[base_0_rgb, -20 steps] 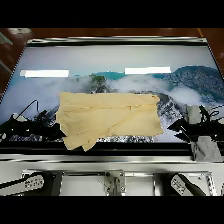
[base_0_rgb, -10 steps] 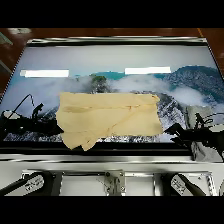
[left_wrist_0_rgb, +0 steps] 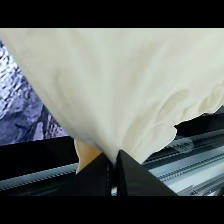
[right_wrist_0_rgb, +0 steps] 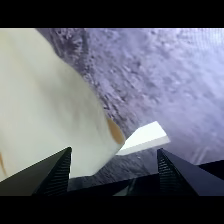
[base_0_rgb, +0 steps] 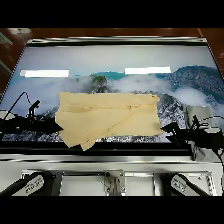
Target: Fold the shirts.
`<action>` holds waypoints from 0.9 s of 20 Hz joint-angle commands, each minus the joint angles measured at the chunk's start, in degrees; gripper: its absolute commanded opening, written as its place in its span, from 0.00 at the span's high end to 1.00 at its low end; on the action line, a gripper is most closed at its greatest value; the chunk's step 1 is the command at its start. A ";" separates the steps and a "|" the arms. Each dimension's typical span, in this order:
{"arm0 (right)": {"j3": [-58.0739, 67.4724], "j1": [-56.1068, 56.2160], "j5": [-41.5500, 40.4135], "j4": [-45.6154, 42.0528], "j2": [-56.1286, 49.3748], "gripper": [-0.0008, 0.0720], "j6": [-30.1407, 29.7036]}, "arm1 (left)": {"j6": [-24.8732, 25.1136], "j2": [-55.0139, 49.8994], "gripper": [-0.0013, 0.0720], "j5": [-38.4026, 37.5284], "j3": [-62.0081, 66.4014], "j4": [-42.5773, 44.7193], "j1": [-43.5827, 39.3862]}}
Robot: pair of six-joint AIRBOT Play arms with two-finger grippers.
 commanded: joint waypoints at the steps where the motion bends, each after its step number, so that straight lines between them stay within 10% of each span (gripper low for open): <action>1: -0.13 0.11 -0.26 5.35 -2.75 0.10 -4.13 | 0.07 0.20 0.93 -0.04 0.04 -1.09 0.02; 6: -0.13 9.55 -6.16 7.41 -2.86 0.12 -2.58 | 0.09 0.22 0.93 -0.02 0.04 -1.86 0.02; 8: -0.02 12.66 -7.37 8.61 -2.86 0.81 -2.29 | 0.17 0.24 0.93 -0.02 0.09 -2.01 0.04; 9: 0.31 12.96 -6.99 10.38 -2.64 0.90 -2.64 | 0.94 0.46 0.93 -0.11 0.42 -1.95 0.04; 18: 41.07 12.90 0.02 6.95 27.15 0.90 -13.46 | -0.07 15.69 0.93 8.41 46.21 -1.90 0.28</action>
